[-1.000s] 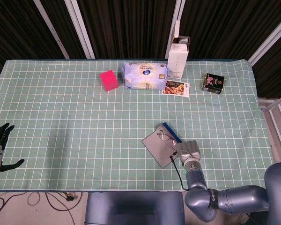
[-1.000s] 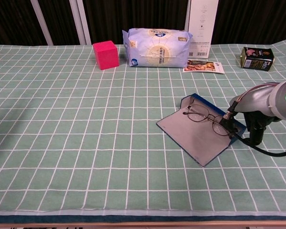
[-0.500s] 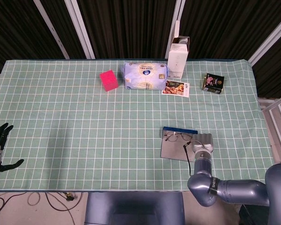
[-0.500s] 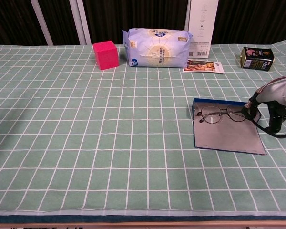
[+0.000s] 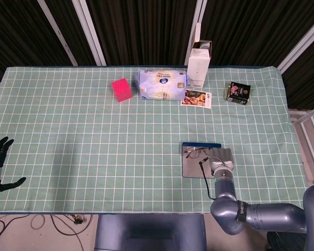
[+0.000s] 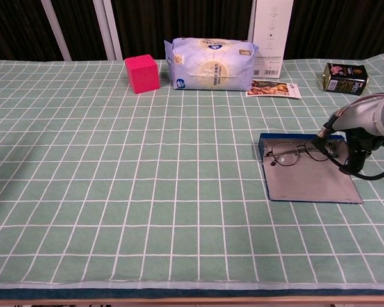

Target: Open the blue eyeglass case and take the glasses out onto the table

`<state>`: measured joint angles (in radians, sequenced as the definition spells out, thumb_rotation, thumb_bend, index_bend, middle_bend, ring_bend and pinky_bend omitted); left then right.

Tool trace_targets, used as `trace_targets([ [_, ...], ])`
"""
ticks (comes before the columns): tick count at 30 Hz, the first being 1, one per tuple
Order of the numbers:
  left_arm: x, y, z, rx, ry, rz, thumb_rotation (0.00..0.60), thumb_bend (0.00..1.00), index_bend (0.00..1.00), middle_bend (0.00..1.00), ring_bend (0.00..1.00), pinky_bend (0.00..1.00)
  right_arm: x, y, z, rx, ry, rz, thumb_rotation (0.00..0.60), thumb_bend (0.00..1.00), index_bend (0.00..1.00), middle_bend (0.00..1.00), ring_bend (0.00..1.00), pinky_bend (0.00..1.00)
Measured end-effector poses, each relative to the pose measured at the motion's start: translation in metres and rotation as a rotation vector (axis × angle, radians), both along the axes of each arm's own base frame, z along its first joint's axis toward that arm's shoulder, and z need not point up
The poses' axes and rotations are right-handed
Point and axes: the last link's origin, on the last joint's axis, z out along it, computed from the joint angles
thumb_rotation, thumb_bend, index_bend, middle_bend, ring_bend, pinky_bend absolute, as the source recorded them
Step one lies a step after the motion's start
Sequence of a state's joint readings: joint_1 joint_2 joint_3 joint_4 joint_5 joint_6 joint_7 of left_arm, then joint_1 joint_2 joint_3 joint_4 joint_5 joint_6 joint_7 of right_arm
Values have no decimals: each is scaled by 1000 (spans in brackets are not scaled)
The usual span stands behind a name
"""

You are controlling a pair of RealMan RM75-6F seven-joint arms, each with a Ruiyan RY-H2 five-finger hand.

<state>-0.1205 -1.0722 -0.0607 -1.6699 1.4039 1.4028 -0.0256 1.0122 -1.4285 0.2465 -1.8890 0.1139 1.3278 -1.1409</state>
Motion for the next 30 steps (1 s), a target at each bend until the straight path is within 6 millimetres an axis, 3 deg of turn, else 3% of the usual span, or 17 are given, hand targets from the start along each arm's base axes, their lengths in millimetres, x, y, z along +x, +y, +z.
trace_targets([
  [7, 0, 0, -1, 1, 28, -9, 600, 8, 0, 0, 0, 0, 12, -7, 14, -91, -37, 107, 600, 411, 261, 907, 980, 920],
  [11, -1, 0, -1, 5, 33, -5, 600, 8, 0, 0, 0, 0, 4, -18, 14, -150, -69, 107, 600, 409, 316, 923, 998, 927],
  [18, -2, 1, -3, 3, 46, -3, 600, 8, 0, 0, 0, 0, -12, -31, 2, -165, -103, 81, 600, 404, 346, 926, 1000, 929],
  [30, -3, 2, -3, 6, 53, 6, 600, 9, 0, 0, 0, 0, -12, -43, -13, -171, -141, 57, 600, 469, 363, 926, 1000, 929],
])
